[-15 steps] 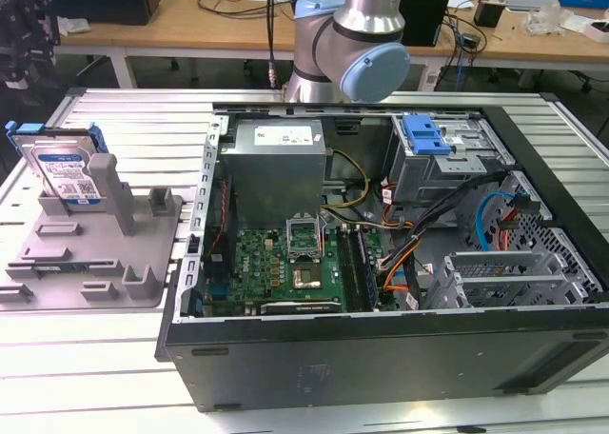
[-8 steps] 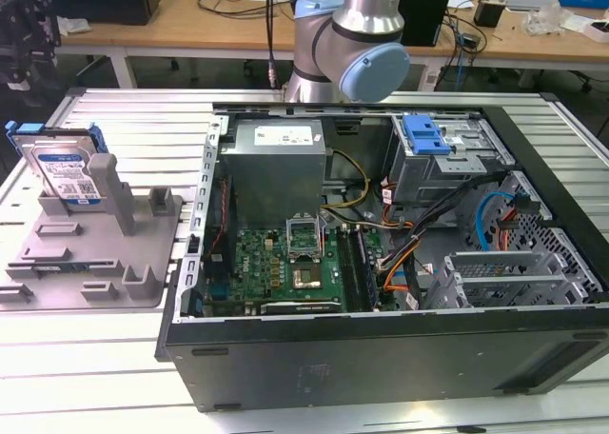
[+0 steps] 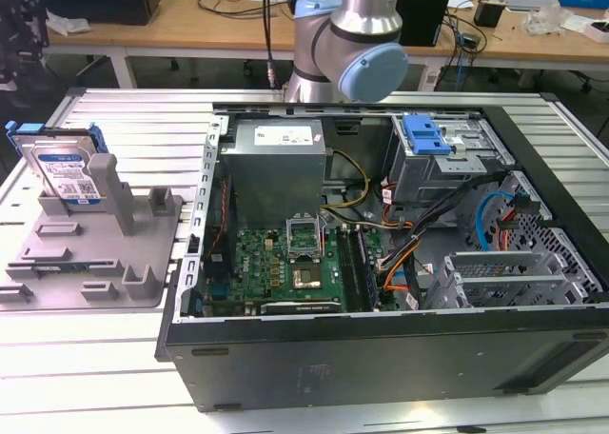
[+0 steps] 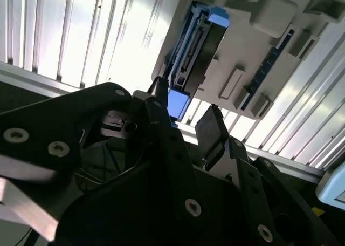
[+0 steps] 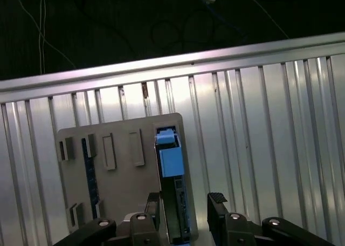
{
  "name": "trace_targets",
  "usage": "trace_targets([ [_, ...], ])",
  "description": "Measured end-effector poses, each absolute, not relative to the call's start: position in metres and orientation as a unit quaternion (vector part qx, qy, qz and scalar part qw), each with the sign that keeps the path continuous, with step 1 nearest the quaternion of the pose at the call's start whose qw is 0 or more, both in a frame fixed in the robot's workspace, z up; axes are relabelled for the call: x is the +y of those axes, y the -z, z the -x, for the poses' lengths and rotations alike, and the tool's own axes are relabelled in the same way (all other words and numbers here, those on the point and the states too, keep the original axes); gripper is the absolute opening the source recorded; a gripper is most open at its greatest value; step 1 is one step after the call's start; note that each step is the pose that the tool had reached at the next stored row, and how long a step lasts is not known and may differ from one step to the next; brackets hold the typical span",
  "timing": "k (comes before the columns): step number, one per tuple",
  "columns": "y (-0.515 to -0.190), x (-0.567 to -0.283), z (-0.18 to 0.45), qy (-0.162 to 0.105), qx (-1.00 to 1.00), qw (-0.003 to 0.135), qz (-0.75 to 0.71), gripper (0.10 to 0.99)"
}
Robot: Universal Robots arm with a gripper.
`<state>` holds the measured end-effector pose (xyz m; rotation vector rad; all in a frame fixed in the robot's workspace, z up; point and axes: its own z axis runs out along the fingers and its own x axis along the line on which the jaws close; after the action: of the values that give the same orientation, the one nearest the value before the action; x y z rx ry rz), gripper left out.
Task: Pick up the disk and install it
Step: 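Pick up the disk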
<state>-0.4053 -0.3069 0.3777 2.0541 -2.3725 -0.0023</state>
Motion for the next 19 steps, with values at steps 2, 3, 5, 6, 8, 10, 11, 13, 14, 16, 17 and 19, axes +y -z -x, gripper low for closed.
trace_targets([
  [2,-0.377,-0.307,0.409,0.001,-0.755,0.002,-0.656,0.482],
  [3,-0.376,-0.307,0.41,0.001,-0.755,0.002,-0.656,0.482],
  [5,-0.374,-0.307,0.411,0.001,-0.753,0.002,-0.658,0.482],
  [6,-0.372,-0.307,0.411,0.001,-0.752,0.002,-0.659,0.482],
  [8,-0.369,-0.307,0.413,0.001,-0.75,0.002,-0.661,0.482],
  [10,-0.366,-0.307,0.416,0.001,-0.749,0.002,-0.663,0.482],
  [11,-0.365,-0.307,0.417,0.001,-0.747,0.002,-0.664,0.482],
  [13,-0.363,-0.307,0.418,0.001,-0.746,0.002,-0.666,0.482],
  [14,-0.361,-0.307,0.418,0.001,-0.744,0.002,-0.668,0.482],
  [16,-0.358,-0.308,0.418,0.001,-0.741,0.002,-0.672,0.482],
  [17,-0.358,-0.308,0.418,0.001,-0.74,0.002,-0.673,0.482],
  [19,-0.356,-0.308,0.418,0.001,-0.736,0.002,-0.677,0.482],
])
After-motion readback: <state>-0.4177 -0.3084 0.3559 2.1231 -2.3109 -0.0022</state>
